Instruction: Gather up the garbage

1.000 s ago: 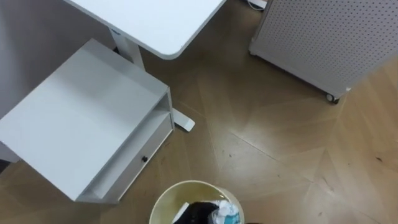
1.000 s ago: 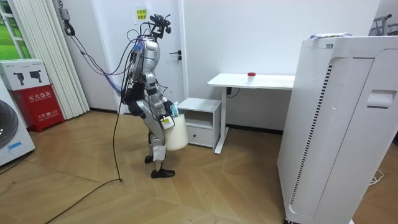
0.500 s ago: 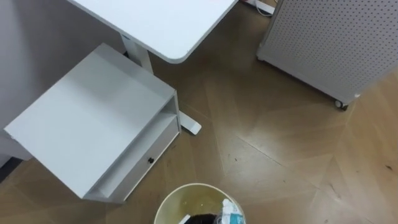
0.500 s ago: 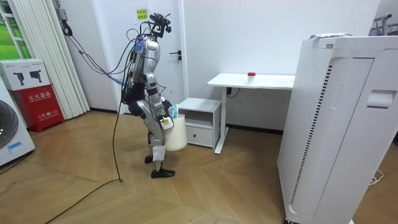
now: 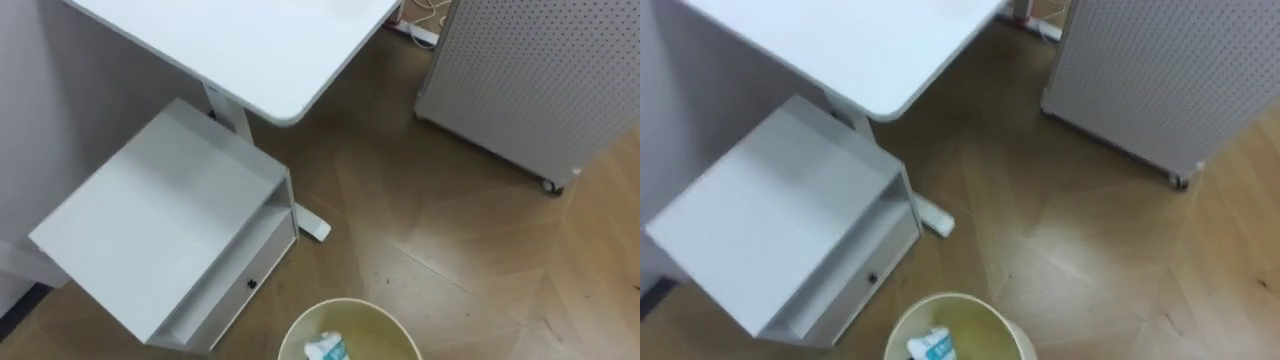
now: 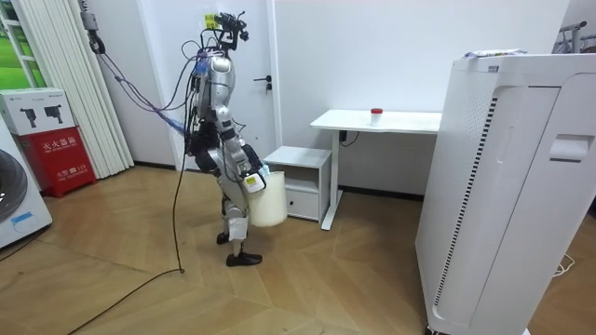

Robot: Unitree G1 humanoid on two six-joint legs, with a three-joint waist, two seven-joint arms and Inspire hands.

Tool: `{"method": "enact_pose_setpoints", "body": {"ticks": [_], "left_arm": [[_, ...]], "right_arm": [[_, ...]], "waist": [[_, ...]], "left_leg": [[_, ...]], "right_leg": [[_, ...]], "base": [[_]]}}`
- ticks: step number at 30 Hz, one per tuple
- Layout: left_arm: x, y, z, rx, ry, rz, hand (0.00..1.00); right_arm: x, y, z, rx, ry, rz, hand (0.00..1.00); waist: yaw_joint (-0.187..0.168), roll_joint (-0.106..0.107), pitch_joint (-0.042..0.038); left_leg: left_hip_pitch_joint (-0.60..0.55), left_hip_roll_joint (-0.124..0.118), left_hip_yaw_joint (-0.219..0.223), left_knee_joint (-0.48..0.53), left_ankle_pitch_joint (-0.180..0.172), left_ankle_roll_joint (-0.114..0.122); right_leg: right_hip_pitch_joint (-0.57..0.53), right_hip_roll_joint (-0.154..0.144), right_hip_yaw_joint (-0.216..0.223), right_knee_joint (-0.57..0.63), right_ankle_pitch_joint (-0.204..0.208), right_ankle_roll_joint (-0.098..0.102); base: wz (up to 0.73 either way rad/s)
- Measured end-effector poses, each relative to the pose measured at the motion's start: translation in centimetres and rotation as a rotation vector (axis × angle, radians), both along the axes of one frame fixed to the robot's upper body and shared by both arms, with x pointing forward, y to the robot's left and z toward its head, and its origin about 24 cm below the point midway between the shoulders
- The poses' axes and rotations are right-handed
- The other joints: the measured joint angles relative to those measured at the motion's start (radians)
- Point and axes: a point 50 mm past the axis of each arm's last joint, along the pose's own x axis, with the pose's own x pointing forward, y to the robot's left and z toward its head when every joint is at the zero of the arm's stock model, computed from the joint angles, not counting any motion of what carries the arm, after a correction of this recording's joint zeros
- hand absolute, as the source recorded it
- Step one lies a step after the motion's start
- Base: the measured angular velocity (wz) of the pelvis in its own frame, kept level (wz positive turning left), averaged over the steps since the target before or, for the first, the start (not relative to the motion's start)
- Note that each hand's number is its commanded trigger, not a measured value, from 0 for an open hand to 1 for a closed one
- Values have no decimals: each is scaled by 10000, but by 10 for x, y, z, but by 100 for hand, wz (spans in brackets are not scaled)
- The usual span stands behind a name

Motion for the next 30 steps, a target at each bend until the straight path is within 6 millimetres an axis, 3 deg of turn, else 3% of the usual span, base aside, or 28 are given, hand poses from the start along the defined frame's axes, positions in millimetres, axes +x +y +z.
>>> {"method": "enact_pose_setpoints", "body": {"ticks": [5,10,12,15,16,17,18,19,20,22,25,30], "left_arm": [[7,7,5,-271,-196,145,0],[18,26,28,-788,-1324,809,0],[22,31,38,-1003,-1812,1162,0],[27,38,48,-1142,-2325,1582,0],[27,41,50,-1179,-2420,1736,0],[26,42,52,-1213,-2447,1802,0],[24,41,55,-1344,-2554,1876,0],[23,39,61,-1511,-2796,1865,0],[23,38,64,-1585,-2929,1831,0],[27,39,75,-1737,-3471,1902,0],[30,46,86,-1736,-4014,2299,0],[32,49,103,-1711,-4763,2688,0]], "right_arm": [[-3,-15,1,28,-82,-798,100],[-7,-28,6,-58,-458,-1312,100],[-8,-30,7,-75,-510,-1389,100],[-9,-31,8,-47,-551,-1494,100],[-9,-31,8,-23,-579,-1506,100],[-11,-31,8,-15,-569,-1520,100],[-17,-33,5,-56,-436,-1634,100],[-21,-35,4,-99,-350,-1803,100],[-23,-37,4,-112,-325,-1883,100],[-19,-36,6,-135,-496,-1900,100],[-19,-34,10,-207,-787,-1530,100],[-24,-37,12,-209,-949,-1750,100]], "waist": [[-82,42,-13],[-334,34,-98],[-271,36,-133],[-241,15,-184],[-249,11,-210],[-267,-4,-222],[-322,-43,-288],[-391,-77,-364],[-398,-113,-384],[-241,-109,-390],[-298,-27,-400],[-581,-56,-407]], "left_leg": [[902,48,175,-144,-161,3],[2176,56,1134,-391,-477,132],[2617,110,1632,-580,-582,199],[3265,299,2435,-727,-762,314],[3497,364,2695,-755,-837,343],[3649,377,2824,-783,-862,344],[4002,362,3083,-943,-859,319],[4300,326,3284,-1066,-869,279],[4455,311,3362,-1074,-887,241],[4777,182,3325,-1095,-886,141],[4994,161,2773,-1269,-859,100],[5227,184,2825,-1496,-842,72]], "right_leg": [[838,157,265,-321,49,108],[1589,287,654,-483,168,271],[1878,185,226,-653,364,241],[2316,-25,-836,-814,591,86],[2408,-252,-1414,-385,416,-46],[2469,-453,-1722,109,107,-45],[2840,-707,-2058,839,-542,123],[3314,-892,-2084,1136,-1034,304],[3495,-904,-1985,1063,-1160,423],[3790,-688,-1656,461,-1278,431],[4282,-349,-1588,-301,-1093,321],[4507,-146,-1455,-632,-932,362]], "base": [[-17],[-55],[-76],[-67],[-34],[-16],[13],[16],[0],[-33],[-30],[-9]]}}
